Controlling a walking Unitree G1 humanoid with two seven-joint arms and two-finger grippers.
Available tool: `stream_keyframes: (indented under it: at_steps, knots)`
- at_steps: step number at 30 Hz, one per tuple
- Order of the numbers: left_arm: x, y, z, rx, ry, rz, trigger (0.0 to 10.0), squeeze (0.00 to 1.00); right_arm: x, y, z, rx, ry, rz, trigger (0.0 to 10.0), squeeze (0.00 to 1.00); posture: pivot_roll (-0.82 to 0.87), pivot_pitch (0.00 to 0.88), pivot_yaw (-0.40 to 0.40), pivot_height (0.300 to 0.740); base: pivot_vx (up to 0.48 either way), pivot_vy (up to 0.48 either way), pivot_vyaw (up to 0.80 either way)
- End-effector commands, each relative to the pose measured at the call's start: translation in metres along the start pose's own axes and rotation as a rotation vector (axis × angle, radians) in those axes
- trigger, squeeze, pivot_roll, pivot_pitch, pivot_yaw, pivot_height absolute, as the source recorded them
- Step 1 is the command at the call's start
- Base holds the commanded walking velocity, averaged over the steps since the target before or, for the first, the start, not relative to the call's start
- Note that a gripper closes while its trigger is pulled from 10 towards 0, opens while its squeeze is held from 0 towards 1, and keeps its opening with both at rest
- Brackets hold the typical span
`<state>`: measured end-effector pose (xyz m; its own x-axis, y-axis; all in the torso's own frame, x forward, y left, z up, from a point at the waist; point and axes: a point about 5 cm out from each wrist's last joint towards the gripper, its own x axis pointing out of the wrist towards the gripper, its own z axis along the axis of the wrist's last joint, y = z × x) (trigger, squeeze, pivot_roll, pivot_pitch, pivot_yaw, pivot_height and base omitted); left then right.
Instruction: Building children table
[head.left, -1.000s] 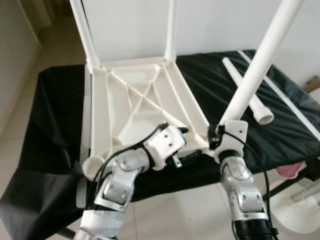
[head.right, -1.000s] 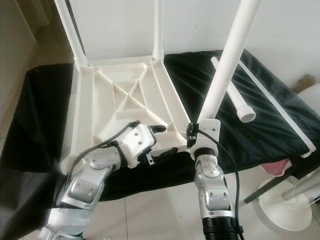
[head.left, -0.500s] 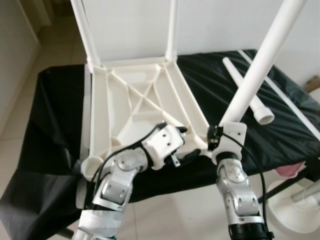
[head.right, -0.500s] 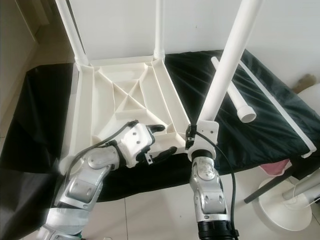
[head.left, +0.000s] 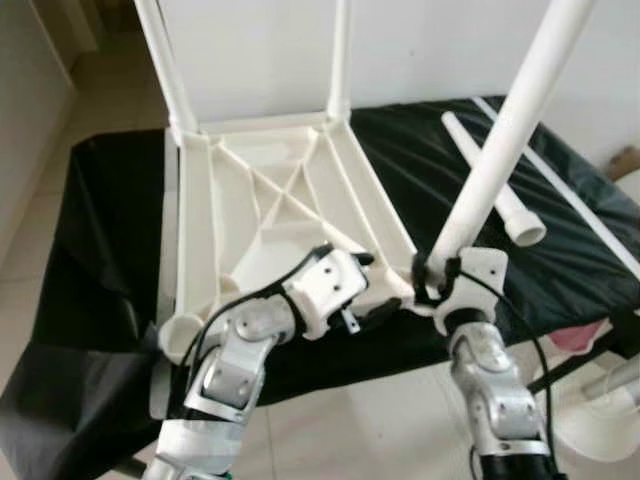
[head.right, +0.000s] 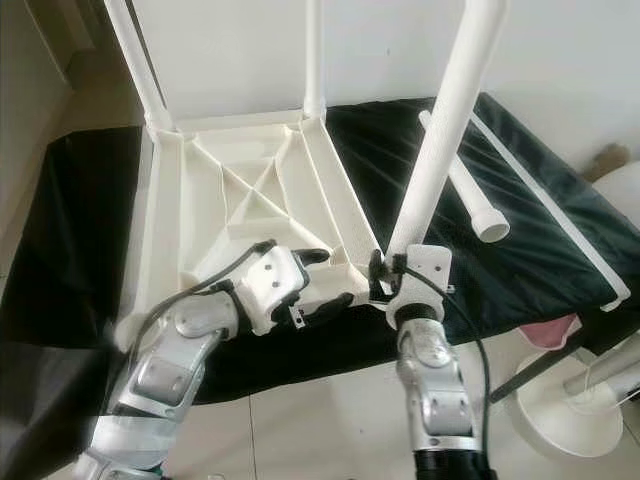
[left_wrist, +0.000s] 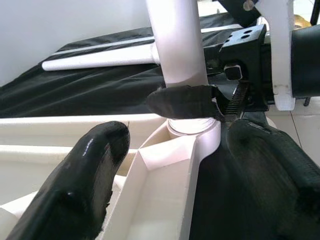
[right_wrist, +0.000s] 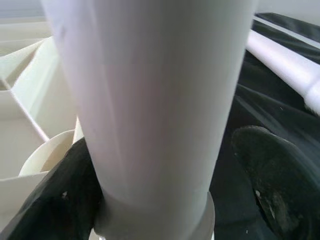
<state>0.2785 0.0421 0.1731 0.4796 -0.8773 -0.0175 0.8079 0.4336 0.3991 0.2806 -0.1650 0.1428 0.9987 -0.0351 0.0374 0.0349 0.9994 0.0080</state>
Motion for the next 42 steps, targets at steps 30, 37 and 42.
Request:
stream_keyframes:
  at_steps: [30,37,42]
  knots:
    - [0.006,0.007,0.005,0.012,-0.021,0.09,10.0,0.0,0.031,-0.019,0.004,-0.178,0.008,0.58,0.0,0.0,-0.03,0.058,-0.019,0.74,0.0,0.0,0.0]
    - [0.006,0.007,0.005,0.011,-0.022,0.089,10.0,0.0,0.029,-0.022,0.001,-0.164,0.009,0.582,0.0,0.0,-0.04,0.058,-0.014,0.74,0.0,0.0,0.0]
    - [0.005,0.008,0.005,0.012,-0.021,0.086,10.0,0.0,0.028,-0.023,0.0,-0.153,0.011,0.573,10.0,0.0,-0.04,0.06,-0.01,0.74,0.0,0.0,0.0]
